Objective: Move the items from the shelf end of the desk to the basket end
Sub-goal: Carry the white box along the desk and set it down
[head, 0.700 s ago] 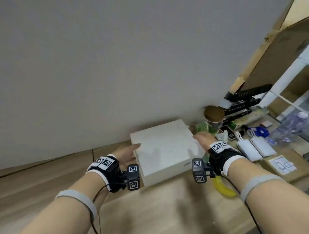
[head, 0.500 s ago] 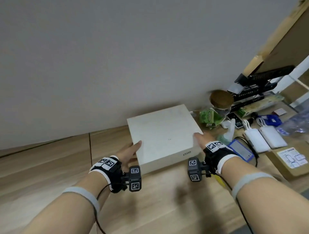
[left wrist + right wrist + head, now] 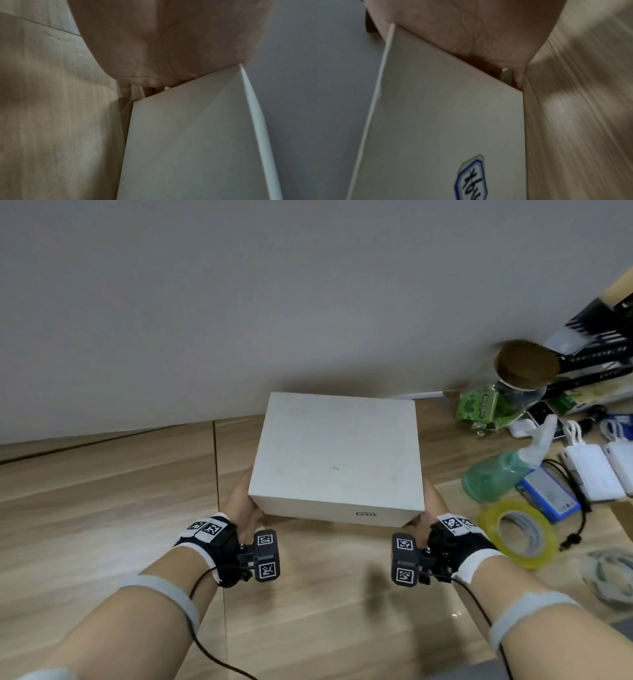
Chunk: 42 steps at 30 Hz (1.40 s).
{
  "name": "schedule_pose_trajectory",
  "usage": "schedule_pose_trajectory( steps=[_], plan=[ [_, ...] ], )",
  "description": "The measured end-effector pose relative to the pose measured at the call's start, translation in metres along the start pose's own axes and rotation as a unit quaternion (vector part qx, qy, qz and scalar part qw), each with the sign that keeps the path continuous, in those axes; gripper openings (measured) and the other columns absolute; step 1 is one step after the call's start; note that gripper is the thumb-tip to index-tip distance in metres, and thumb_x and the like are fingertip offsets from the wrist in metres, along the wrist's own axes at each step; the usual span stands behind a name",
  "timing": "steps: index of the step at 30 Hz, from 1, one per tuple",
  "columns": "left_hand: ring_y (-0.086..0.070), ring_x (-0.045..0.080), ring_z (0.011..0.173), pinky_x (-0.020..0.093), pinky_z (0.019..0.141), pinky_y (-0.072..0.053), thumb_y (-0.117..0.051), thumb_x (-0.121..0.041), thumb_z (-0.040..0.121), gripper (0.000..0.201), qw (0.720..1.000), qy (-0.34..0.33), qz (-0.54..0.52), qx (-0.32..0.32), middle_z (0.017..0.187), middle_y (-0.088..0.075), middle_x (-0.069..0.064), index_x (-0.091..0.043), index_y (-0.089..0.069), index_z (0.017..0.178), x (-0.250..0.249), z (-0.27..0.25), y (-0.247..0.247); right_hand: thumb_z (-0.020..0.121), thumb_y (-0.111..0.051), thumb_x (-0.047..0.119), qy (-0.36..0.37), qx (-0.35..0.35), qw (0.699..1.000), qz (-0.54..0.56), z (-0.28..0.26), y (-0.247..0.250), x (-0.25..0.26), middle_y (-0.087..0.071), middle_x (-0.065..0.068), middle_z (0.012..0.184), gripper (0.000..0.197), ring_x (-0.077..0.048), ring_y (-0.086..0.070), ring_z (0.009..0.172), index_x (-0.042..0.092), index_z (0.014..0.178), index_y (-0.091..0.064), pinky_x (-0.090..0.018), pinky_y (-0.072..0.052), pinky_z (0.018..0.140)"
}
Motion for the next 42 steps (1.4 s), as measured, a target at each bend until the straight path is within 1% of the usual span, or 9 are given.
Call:
schedule_pose_trajectory(
  steps=[3,5,8,14,22,26,30,36,42],
  plan=[
    [-0.059,0.02,0.052,0.028,0.054,-0.044,-0.04,-0.059,0.093,0.051,1.0,0.008,-0.007,-0.009,0.08,-0.068,0.005,-0.018,-0.063,0.114,0.003,-0.002,0.016,0.078,-0.058,0.061,-0.002,-0.004,0.999,0.047,-0.009,-0.006,-0.006,-0.059,-0.008,0.079,0.045,-0.026,-0.053,0.071,0.018,0.089,-0.058,-0.034,-0.044,0.066],
    [-0.057,0.021,0.05,0.027,0.05,-0.041,-0.04,-0.075,0.085,0.067,0.999,0.016,-0.014,-0.023,0.084,-0.063,0.008,-0.02,-0.066,0.114,0.001,-0.011,0.028,0.051,-0.062,0.078,-0.006,-0.005,0.999,0.047,-0.014,-0.013,-0.01,-0.052,-0.005,0.088,0.071,-0.023,-0.05,0.076,0.021,0.091,-0.053,-0.04,-0.044,0.071],
    [-0.066,0.027,0.086,0.033,0.052,-0.055,-0.043,-0.095,0.063,0.095,0.999,0.045,-0.004,-0.024,0.115,-0.062,0.005,-0.03,-0.062,0.129,-0.005,-0.033,0.045,0.043,-0.067,0.083,-0.005,0.031,0.998,0.051,-0.032,-0.038,-0.009,-0.069,-0.015,0.104,0.083,-0.036,-0.064,0.098,0.02,0.098,-0.069,-0.051,-0.048,0.097],
    [-0.06,0.023,0.072,0.031,0.057,-0.052,-0.047,-0.072,0.083,0.067,1.0,0.006,0.014,-0.027,0.075,-0.068,0.001,-0.021,-0.059,0.123,-0.038,-0.11,0.115,0.057,-0.054,0.093,0.045,0.15,0.988,-0.011,-0.113,-0.132,-0.001,-0.068,-0.01,0.125,0.09,-0.036,-0.062,0.117,0.035,0.125,-0.065,-0.058,-0.041,0.106],
    [-0.06,0.032,0.087,0.037,0.057,-0.056,-0.061,-0.07,0.075,0.074,0.987,-0.074,-0.12,-0.078,0.107,-0.061,0.016,-0.015,-0.059,0.125,-0.067,-0.255,0.292,0.051,-0.07,0.083,0.139,0.246,0.95,-0.134,-0.238,-0.318,-0.023,-0.062,-0.01,0.133,0.091,-0.033,-0.057,0.122,0.033,0.127,-0.062,-0.053,-0.049,0.097],
    [-0.06,0.024,0.051,0.03,0.052,-0.051,-0.059,-0.071,0.077,0.063,0.971,-0.118,-0.162,-0.128,0.067,-0.059,0.007,-0.016,-0.06,0.107,-0.069,-0.328,0.398,0.071,-0.06,0.07,0.141,0.278,0.935,-0.167,-0.282,-0.425,-0.064,-0.061,-0.018,0.127,0.069,-0.031,-0.062,0.103,0.027,0.125,-0.058,-0.04,-0.057,0.069],
    [-0.059,0.03,0.078,0.031,0.052,-0.051,-0.065,-0.07,0.071,0.073,0.949,-0.152,-0.19,-0.2,0.099,-0.056,0.009,-0.014,-0.063,0.117,-0.052,-0.392,0.491,0.076,-0.058,0.068,0.131,0.322,0.919,-0.184,-0.314,-0.519,-0.112,-0.062,-0.014,0.126,0.065,-0.035,-0.062,0.105,0.031,0.129,-0.055,-0.043,-0.057,0.065],
    [-0.054,0.024,0.06,0.028,0.048,-0.047,-0.061,-0.065,0.079,0.05,0.93,-0.158,-0.233,-0.237,0.072,-0.049,0.003,-0.018,-0.061,0.096,-0.021,-0.437,0.58,0.074,-0.059,0.067,0.051,0.357,0.908,-0.214,-0.334,-0.615,-0.182,-0.047,-0.005,0.069,0.06,-0.02,-0.049,0.052,0.013,0.098,-0.056,-0.025,-0.046,0.043],
    [-0.063,0.033,0.091,0.039,0.065,-0.054,-0.07,-0.07,0.068,0.076,0.925,-0.114,-0.24,-0.269,0.104,-0.062,0.01,-0.019,-0.059,0.124,0.002,-0.435,0.653,0.083,-0.056,0.061,0.026,0.344,0.918,-0.196,-0.314,-0.682,-0.225,-0.051,-0.004,0.058,0.047,-0.018,-0.052,0.035,0.016,0.098,-0.054,-0.027,-0.048,0.043]
  ],
)
Point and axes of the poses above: each hand's wrist, its own z-axis towards the middle knuckle, its own y-axis out of the back of the hand, x = y × z, the point moved 10 cm from there along z, towards the middle knuckle
